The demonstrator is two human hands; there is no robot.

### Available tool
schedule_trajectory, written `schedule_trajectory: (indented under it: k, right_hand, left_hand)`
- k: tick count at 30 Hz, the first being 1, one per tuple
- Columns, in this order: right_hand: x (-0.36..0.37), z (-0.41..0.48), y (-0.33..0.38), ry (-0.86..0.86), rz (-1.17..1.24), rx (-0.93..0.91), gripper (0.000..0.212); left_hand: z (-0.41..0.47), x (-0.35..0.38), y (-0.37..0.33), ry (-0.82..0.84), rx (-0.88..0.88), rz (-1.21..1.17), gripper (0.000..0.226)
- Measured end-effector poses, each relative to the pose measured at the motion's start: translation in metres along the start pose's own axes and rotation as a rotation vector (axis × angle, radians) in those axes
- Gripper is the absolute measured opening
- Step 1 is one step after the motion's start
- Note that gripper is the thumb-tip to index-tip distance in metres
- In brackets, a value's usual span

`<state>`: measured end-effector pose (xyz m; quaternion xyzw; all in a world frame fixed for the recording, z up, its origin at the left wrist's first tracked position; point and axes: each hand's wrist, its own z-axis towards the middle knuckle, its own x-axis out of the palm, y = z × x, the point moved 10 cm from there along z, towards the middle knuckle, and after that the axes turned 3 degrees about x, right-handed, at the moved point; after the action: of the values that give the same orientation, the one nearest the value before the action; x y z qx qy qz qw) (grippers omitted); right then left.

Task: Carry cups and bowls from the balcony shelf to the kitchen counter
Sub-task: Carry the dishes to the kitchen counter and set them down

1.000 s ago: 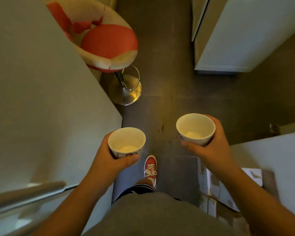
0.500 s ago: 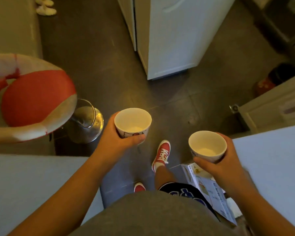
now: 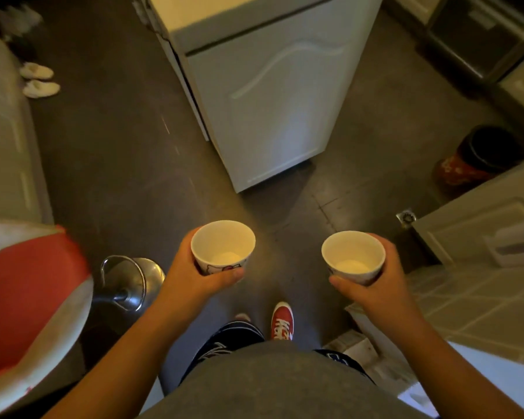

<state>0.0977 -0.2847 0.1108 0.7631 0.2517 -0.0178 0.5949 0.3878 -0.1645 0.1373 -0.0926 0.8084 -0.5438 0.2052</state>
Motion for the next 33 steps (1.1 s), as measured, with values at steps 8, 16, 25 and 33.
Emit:
schedule_trajectory:
  k: [8,16,25,33]
  right_hand:
    - [0.005,0.142,0.044,-0.045,0.015,-0.029,0.087]
    - [-0.060,0.231,0.053,-0.256,0.072,0.075,0.087]
    - [-0.186,0.234,0.002,-0.575,0.185,0.218,0.085]
    - [-0.304,0.287,-0.049,-0.641,0.182,0.317,0.088]
  left_hand:
    - [0.134,-0.001,-0.035,0.017,0.000,0.061,0.072]
    - [0.296,0.072,-0.108,0.286,0.060,0.138,0.087]
    - [0.395,0.269,-0.191,0.652,0.124,0.155,0.079]
    - [0.458,0.440,-0.254,0.715,0.203,0.209,0.069]
